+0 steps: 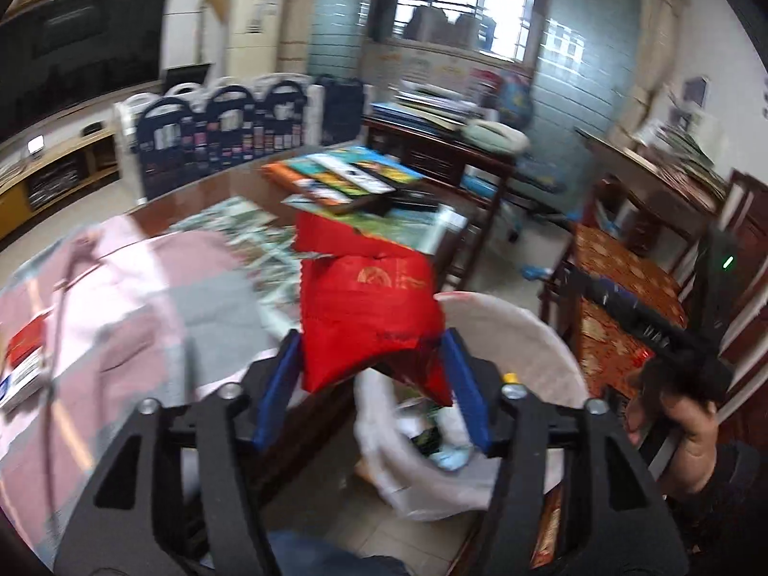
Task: Collect trash
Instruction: 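Carry the red packet and white tissue to the white bin and open both tools, then return both open tools over the table toward the remaining trash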
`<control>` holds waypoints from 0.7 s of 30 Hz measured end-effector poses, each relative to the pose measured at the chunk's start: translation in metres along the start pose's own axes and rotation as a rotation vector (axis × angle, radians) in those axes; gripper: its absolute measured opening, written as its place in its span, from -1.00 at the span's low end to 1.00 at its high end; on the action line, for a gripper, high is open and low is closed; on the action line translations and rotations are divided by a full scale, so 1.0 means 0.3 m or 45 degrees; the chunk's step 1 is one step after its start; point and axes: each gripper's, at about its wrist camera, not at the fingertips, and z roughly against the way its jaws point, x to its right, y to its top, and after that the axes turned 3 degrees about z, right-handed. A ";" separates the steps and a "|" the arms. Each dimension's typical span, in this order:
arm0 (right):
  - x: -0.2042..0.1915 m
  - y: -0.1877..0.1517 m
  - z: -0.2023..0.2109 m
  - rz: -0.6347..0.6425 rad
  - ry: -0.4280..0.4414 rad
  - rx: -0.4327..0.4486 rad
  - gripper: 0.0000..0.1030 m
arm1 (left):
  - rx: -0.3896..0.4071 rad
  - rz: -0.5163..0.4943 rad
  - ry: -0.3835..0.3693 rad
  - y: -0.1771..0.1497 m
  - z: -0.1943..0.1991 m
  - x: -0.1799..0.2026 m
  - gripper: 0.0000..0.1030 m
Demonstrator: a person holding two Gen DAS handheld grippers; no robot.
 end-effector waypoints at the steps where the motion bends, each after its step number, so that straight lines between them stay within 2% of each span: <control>1: -0.008 0.027 0.023 -0.003 0.008 0.033 0.71 | -0.039 -0.025 -0.025 0.010 -0.054 0.059 0.54; 2: -0.007 0.049 0.026 -0.001 0.017 0.049 0.73 | -0.066 -0.040 -0.017 0.013 -0.085 0.087 0.62; 4: -0.035 0.088 0.031 0.020 0.052 0.064 0.73 | -0.090 -0.066 0.076 0.011 -0.137 0.119 0.66; 5: -0.049 0.091 0.033 0.034 0.066 0.062 0.73 | -0.099 -0.050 0.114 0.006 -0.142 0.107 0.66; 8: -0.132 0.068 0.014 0.111 0.124 0.039 0.73 | -0.079 0.070 0.128 -0.021 -0.064 -0.014 0.69; 10: -0.200 0.046 -0.003 0.139 0.175 0.006 0.73 | -0.030 0.126 0.207 -0.039 0.023 -0.118 0.72; 13: -0.322 0.002 -0.046 0.177 0.268 -0.069 0.73 | 0.074 0.190 0.376 -0.091 0.227 -0.299 0.78; 16: -0.497 -0.045 -0.081 0.219 0.395 -0.123 0.73 | 0.173 0.238 0.628 -0.168 0.437 -0.474 0.82; 21: -0.848 -0.112 -0.100 0.380 0.630 -0.142 0.73 | 0.284 0.402 0.960 -0.322 0.753 -0.702 0.83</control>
